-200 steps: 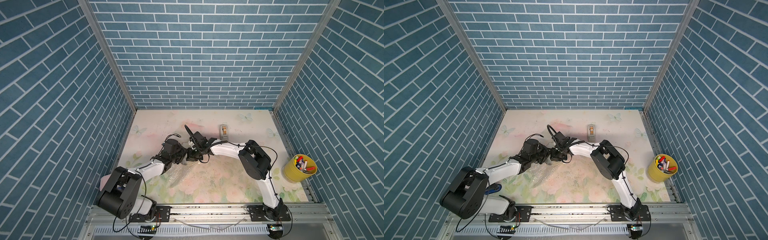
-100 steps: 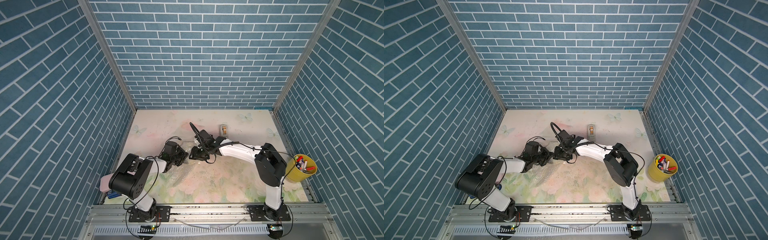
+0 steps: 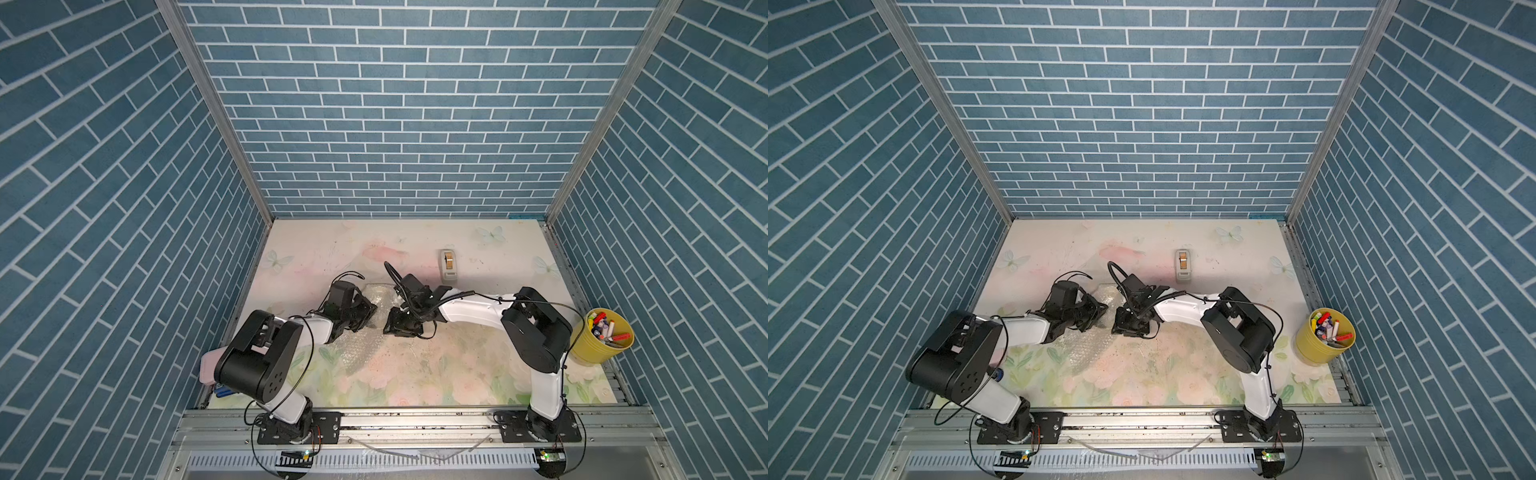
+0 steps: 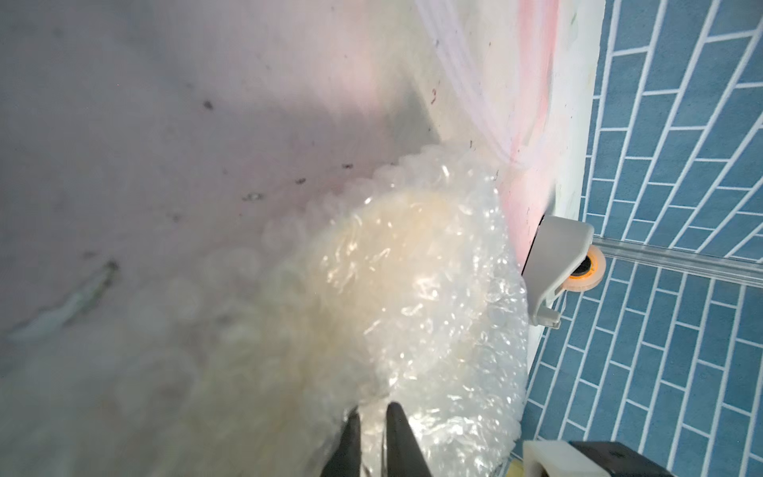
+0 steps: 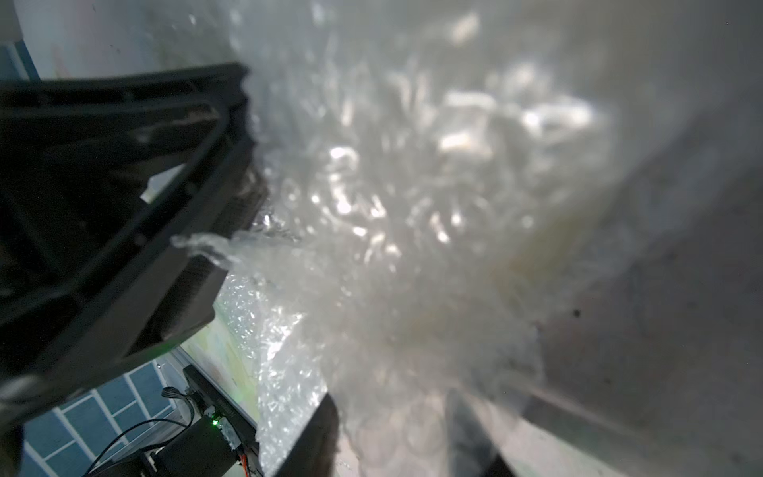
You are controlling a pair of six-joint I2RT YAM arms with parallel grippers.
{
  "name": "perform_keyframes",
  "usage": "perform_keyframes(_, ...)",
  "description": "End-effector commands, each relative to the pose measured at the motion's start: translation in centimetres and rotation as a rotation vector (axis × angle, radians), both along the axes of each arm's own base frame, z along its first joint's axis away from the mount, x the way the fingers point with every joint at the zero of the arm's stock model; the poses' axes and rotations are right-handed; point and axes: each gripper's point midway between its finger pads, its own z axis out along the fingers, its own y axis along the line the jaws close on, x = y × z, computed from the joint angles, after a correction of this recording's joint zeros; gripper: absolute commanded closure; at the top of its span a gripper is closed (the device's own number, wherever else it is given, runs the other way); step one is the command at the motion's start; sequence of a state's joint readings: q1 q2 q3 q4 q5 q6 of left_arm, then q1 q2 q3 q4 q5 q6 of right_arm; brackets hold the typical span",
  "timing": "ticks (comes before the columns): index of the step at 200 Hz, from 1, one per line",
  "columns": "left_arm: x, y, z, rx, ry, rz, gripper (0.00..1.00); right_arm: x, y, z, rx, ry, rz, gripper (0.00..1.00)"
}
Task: Wrap dinner plates in bubble wrap
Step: Wrap the plate in the bubble wrap.
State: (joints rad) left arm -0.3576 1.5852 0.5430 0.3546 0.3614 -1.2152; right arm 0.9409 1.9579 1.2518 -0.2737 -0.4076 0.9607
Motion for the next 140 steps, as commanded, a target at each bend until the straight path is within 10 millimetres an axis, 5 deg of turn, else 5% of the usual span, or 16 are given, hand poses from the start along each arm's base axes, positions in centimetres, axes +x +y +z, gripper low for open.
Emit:
perform_keyframes(1, -2.0, 1.2, -2.2, 0.101, 0.097, -0.031, 0.80, 1.0, 0.2, -0.1, 0.007, 0.024, -0.056, 0.81)
perform_keyframes(29, -2.0, 1.6, -2.0, 0.144, 0.096, -0.047, 0.77, 3.1, -2.3, -0.9, -0.046, 0.023, -0.109, 1.00)
perform_keyframes(66, -2.4, 0.8, -2.9, 0.145, 0.107, -0.109, 0.76, 7.8, -6.7, -0.6, -0.119, 0.007, -0.166, 1.00)
perform_keyframes(89, -2.6, -0.5, -3.0, 0.110, 0.107, -0.136, 0.75, 8.8, -7.2, 0.6, -0.128, -0.004, -0.129, 1.00)
perform_keyframes(110, -2.5, -0.4, -2.8, 0.105, 0.093, -0.123, 0.74, 6.9, -6.3, 2.2, -0.086, -0.032, -0.082, 0.65)
perform_keyframes(140, -1.8, -0.3, -2.2, 0.116, 0.079, -0.110, 0.72, 1.8, -3.9, 2.1, -0.034, -0.014, -0.018, 0.41)
